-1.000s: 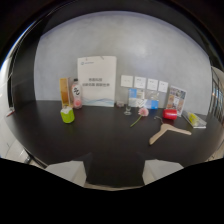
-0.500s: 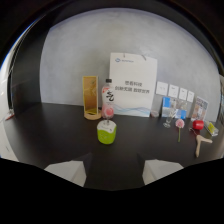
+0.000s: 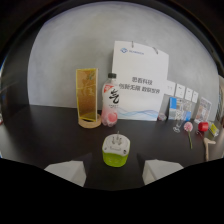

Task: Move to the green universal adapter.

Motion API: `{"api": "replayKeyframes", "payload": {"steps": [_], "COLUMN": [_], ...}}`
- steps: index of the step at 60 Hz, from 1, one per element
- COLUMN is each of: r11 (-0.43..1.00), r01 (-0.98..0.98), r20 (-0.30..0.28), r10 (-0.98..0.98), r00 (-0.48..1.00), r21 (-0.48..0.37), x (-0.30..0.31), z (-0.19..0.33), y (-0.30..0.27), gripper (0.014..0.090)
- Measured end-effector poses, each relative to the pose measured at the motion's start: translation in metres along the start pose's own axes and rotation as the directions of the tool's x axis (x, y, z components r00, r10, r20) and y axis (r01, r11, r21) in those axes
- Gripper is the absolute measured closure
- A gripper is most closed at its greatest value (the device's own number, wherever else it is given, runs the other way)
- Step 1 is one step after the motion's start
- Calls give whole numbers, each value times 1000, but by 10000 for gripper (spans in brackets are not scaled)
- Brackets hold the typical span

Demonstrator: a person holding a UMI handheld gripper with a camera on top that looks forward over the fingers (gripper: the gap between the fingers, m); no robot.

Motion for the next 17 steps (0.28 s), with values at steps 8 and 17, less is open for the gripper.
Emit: {"api": "replayKeyframes", "payload": {"steps": [8,17], "r11": [1000,1000], "r01": [4,8], "r20": [-7,-17], "r10": [-4,-8], "r00": [1000,1000], "r21": [-10,-8], "x": [-1,0], "z": [6,9], "y": [3,4], "gripper": [193,192]}}
